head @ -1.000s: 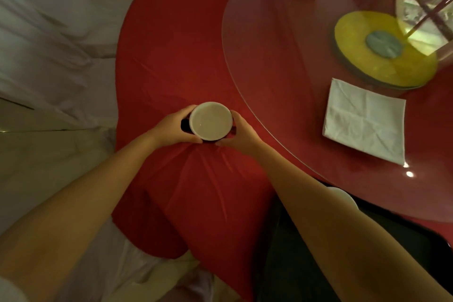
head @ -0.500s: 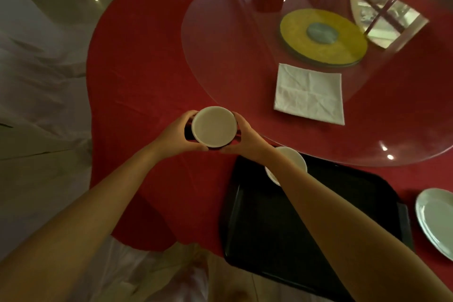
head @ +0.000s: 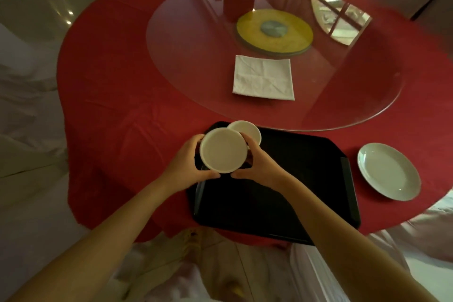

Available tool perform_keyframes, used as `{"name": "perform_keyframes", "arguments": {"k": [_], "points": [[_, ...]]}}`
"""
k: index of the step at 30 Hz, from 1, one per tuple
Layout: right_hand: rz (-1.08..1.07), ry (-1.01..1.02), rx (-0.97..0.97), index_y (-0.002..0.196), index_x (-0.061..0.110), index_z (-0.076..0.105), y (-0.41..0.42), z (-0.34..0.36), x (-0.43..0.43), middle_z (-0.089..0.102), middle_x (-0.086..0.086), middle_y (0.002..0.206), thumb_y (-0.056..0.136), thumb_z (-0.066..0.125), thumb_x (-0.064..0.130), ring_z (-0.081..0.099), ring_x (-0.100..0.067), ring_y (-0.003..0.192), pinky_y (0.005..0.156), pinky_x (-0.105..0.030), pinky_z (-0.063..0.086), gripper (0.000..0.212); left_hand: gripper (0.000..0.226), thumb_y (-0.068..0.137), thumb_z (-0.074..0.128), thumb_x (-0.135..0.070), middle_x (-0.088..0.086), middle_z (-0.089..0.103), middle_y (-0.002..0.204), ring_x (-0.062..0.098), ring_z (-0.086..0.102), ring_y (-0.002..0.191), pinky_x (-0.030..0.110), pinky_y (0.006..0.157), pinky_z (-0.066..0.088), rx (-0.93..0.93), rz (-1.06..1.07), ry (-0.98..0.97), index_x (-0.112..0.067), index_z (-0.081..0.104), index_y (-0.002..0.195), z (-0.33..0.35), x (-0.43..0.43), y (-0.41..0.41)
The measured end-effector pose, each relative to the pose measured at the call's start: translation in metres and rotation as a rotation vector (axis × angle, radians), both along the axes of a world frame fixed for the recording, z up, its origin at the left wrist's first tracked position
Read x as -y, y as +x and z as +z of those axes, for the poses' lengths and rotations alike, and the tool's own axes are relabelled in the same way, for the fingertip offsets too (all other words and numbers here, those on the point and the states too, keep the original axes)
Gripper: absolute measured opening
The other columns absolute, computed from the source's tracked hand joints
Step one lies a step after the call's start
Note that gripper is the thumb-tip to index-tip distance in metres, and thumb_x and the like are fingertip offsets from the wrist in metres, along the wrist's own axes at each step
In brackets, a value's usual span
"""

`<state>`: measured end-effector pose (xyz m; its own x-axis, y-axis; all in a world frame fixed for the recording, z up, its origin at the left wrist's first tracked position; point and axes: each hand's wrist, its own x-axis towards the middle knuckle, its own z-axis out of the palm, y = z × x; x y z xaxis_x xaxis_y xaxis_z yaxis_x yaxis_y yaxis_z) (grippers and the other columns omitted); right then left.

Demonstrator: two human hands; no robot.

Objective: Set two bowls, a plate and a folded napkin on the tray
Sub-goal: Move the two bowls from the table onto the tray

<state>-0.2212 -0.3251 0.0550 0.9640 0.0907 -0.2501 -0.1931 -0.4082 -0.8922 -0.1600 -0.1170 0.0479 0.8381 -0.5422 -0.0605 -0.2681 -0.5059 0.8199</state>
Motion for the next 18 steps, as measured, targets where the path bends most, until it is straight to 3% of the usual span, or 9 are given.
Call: {"name": "perform_keyframes", "arguments": {"k": [4, 11, 15, 18], "points": [[-0.025, 0.031, -0.046, 0.142, 0.028, 0.018, -0.033, -0.016, 0.003, 0.033, 0.000, 0.141, 0.068, 0.078, 0.004, 0.037, -0.012, 0.128, 0.095, -0.018, 0.039, 0.098, 0.092, 0.057, 0.083, -0.040, -0.018, 0.034, 0.120, 0.000, 0.035, 0.110, 0.015, 0.080, 0.031, -0.031, -0.032, 0.050, -0.025, 0.032, 0.133, -0.013, 0.006, -0.029], [-0.082, 0.009, -0.145, 0.142, 0.027, 0.016, -0.066, -0.044, 0.007, 0.031, 0.002, 0.139, 0.069, 0.077, 0.003, 0.034, -0.019, 0.132, 0.104, -0.033, 0.035, 0.098, 0.091, 0.056, 0.085, -0.036, -0.016, 0.038, 0.119, 0.001, 0.038, 0.110, 0.020, 0.086, 0.034, -0.087, -0.062, 0.075, -0.024, 0.034, 0.131, -0.035, 0.020, -0.056], [-0.094, -0.006, -0.161, 0.143, 0.027, 0.014, -0.072, -0.053, 0.008, 0.030, -0.003, 0.143, 0.069, 0.077, 0.003, 0.032, -0.020, 0.133, 0.106, -0.036, 0.034, 0.100, 0.087, 0.056, 0.085, -0.034, -0.015, 0.041, 0.118, 0.002, 0.041, 0.107, 0.009, 0.078, 0.033, -0.094, -0.079, 0.064, -0.024, 0.036, 0.128, -0.044, 0.023, -0.062], [-0.097, -0.009, -0.171, 0.143, 0.025, 0.016, -0.075, -0.057, 0.007, 0.030, -0.004, 0.143, 0.069, 0.077, 0.003, 0.032, -0.021, 0.133, 0.108, -0.038, 0.034, 0.099, 0.089, 0.056, 0.085, -0.034, -0.014, 0.040, 0.119, 0.003, 0.041, 0.108, 0.020, 0.085, 0.036, -0.099, -0.082, 0.082, -0.024, 0.035, 0.129, -0.050, 0.023, -0.064]]}}
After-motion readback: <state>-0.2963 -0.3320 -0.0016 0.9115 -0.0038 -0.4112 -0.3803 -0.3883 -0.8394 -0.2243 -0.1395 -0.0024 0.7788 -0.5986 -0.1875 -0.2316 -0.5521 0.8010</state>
